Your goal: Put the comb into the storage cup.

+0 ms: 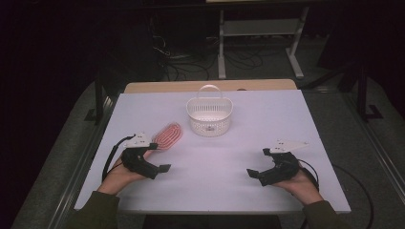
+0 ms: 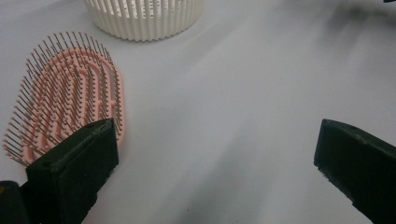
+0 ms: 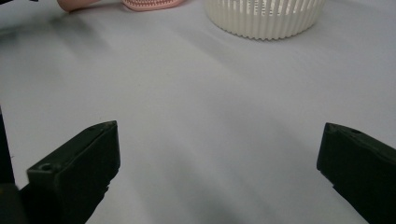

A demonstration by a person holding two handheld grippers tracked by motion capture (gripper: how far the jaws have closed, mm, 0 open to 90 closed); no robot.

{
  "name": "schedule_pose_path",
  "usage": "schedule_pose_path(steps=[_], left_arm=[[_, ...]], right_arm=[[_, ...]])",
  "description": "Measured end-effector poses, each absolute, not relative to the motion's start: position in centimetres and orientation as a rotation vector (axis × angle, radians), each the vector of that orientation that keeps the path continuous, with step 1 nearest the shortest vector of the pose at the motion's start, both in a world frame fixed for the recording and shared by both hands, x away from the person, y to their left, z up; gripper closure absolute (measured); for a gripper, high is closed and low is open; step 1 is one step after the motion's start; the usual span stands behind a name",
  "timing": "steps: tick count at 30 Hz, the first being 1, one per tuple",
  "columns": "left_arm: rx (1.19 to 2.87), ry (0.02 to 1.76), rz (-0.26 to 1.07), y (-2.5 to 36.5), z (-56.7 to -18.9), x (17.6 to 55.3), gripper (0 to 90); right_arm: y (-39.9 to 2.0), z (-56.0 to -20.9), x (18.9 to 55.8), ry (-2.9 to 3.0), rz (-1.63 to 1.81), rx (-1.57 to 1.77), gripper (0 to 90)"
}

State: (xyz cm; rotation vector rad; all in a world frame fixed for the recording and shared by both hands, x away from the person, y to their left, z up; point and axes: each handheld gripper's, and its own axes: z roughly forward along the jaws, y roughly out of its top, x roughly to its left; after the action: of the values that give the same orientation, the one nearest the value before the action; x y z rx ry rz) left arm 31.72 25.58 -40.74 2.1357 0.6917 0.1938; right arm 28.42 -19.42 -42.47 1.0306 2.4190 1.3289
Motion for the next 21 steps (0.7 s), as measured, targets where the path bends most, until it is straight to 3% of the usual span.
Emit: schedule_pose_path(steps=[21], left_arm=[[2.129,0.691,0.175,25.9,-40.2,33.1,0.2]], right_arm=[[-19.0,-42.7,28.2,2.446,1.327,0.994,0.0]])
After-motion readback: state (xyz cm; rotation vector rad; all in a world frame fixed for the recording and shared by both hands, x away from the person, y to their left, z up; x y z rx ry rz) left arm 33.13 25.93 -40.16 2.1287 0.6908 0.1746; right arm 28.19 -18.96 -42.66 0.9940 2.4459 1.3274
